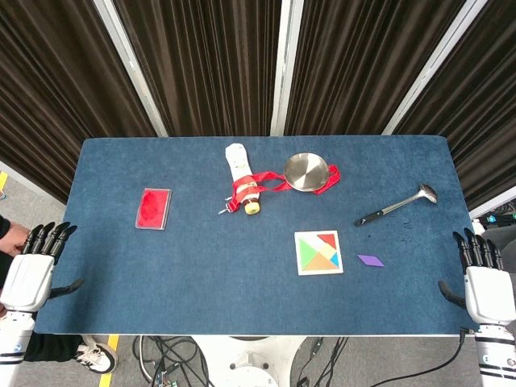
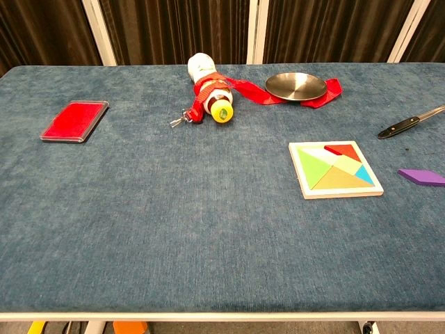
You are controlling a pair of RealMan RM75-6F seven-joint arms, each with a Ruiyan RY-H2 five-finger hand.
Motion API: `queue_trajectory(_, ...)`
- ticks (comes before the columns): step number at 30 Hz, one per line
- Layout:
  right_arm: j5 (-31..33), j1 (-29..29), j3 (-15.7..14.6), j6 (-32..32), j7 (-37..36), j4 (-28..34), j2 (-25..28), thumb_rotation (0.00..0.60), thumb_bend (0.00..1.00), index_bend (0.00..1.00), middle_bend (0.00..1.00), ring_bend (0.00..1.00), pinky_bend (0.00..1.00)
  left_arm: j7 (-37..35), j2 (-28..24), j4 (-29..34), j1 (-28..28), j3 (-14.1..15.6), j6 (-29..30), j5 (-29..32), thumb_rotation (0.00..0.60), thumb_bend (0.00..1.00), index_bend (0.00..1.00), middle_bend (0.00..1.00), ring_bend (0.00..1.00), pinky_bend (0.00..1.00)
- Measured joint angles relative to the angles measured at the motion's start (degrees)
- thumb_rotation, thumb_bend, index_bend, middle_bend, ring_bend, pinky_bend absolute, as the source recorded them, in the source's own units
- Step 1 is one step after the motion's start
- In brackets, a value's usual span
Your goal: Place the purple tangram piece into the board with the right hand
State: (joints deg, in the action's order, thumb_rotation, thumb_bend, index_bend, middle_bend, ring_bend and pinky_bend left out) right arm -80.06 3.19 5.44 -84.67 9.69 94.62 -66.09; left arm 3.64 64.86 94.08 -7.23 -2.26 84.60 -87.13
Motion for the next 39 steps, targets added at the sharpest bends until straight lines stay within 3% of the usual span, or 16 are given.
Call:
queue_trajectory(21,0.16,0.76,0.02,1.16,1.65,0.60,0.03,0.600,0.13,0.00,0.00,0.00,0.00,-0.33,-0.07,0.06,-0.08,0.19,-0.26,-0.25,0.600,0.05,0.11,0.08,0.00,0.04)
queue_trajectory(29,1.90,4.42,-0.07,8.09,5.63,-0.60,-1.65,0.600,0.14,0.00,0.00,0.00,0.00,-1.34,0.75,-1.31,-0.25,0.49,-1.06,-0.25,0.600,0.05,0.11,0.08,0.00,0.04)
queue_trajectory(39,6.52,12.61,1.28,19.09,10.81,-6.59,-8.45,0.600,0.14,0.01,0.00,0.00,0.00,-3.14,0.63,-2.62,-0.11,0.75,-0.93,-0.48,0.600,0.05,0.12,0.08,0.00,0.04)
